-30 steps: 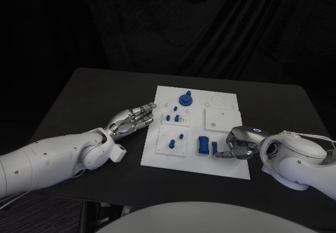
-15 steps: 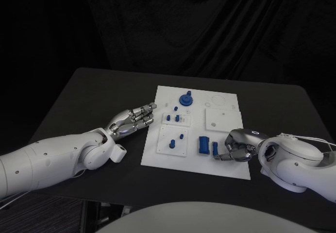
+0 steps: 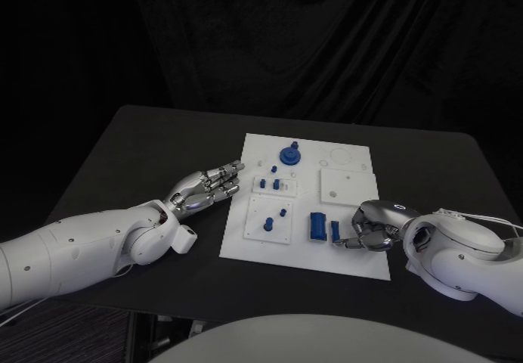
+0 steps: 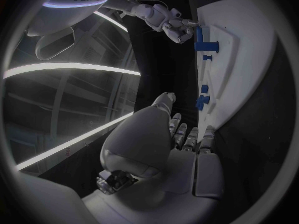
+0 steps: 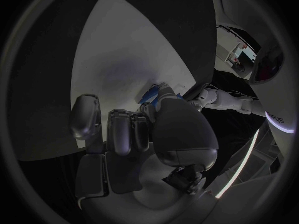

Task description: Assemble the parts on the task board

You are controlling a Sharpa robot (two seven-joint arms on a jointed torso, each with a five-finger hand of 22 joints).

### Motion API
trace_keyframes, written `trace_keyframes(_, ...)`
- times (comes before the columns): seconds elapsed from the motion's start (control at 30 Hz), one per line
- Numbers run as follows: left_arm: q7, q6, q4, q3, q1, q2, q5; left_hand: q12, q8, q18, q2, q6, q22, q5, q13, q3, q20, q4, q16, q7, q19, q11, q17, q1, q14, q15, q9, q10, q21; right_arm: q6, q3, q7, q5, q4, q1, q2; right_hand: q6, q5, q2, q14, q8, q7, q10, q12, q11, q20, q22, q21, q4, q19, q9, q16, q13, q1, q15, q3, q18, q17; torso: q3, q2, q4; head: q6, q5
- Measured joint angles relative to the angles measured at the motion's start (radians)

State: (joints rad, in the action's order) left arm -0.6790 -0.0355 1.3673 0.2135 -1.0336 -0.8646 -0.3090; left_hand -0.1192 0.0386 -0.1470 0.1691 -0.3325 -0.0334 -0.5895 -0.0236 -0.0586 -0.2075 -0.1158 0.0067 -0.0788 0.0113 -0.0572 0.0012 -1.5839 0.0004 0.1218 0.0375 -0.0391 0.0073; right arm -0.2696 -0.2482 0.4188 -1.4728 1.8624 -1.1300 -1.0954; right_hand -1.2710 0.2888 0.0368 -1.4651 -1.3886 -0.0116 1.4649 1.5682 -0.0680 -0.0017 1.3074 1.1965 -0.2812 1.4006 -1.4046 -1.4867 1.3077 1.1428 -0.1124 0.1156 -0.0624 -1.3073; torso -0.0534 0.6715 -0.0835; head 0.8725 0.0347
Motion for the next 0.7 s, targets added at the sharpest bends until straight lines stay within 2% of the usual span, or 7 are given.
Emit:
trace_keyframes(0.47, -0.001, -0.002, 0.0, 0.0, 0.001, 0.0, 0.0, 0.0, 0.0, 0.0, 0.0, 0.0, 0.0, 0.0, 0.0, 0.0, 0.0, 0.0, 0.0, 0.0, 0.0, 0.0, 0.0, 0.0, 0.0, 0.0, 0.0, 0.0, 0.0, -0.003, 0.0, 0.0, 0.004, -0.014, 0.001, 0.004, 0.0, 0.0, -0.005, 0.0, 0.0, 0.0, 0.0, 0.0, 0.0, 0.0, 0.0, 0.0, -0.003, 0.0, 0.0, 0.0, 0.0, 0.001, 0.0, 0.003, 0.0, 0.0, -0.0002, 0.0, 0.0004, 0.0, 0.0)
trace_keyframes(0.57, -0.001, -0.003, 0.0, 0.0, 0.001, 0.001, 0.0, 0.0, 0.0, 0.0, 0.0, 0.0, 0.0, 0.0, 0.0, 0.0, 0.0, 0.0, 0.0, 0.0, 0.0, 0.0, 0.0, 0.0, 0.0, 0.0, 0.0, 0.0, 0.0, 0.004, -0.001, 0.0, 0.01, -0.018, 0.001, 0.008, 0.0, 0.0, -0.014, 0.0, 0.005, 0.0, 0.0, 0.0, 0.0, 0.0, 0.0, 0.0, -0.003, 0.0, -0.033, 0.0, 0.0, 0.008, 0.0, 0.003, 0.0, 0.0, -0.0006, 0.0, 0.0002, 0.0, 0.0)
trace_keyframes(0.7, -0.001, -0.004, 0.0, 0.0, 0.002, 0.001, 0.0, 0.0, 0.0, 0.0, 0.0, 0.0, 0.0, 0.0, 0.0, 0.0, 0.0, 0.0, 0.0, 0.0, 0.0, 0.0, 0.0, 0.0, 0.0, 0.0, 0.0, 0.0, 0.0, 0.013, -0.001, 0.0, 0.018, -0.022, 0.001, 0.012, 0.0, 0.0, -0.02, 0.0, 0.01, 0.0, 0.0, 0.0, 0.0, 0.0, 0.0, 0.0, -0.001, 0.0, -0.038, 0.0, 0.0, 0.014, 0.0, 0.005, 0.0, 0.0, -0.0006, 0.0, 0.0, 0.0, 0.001)
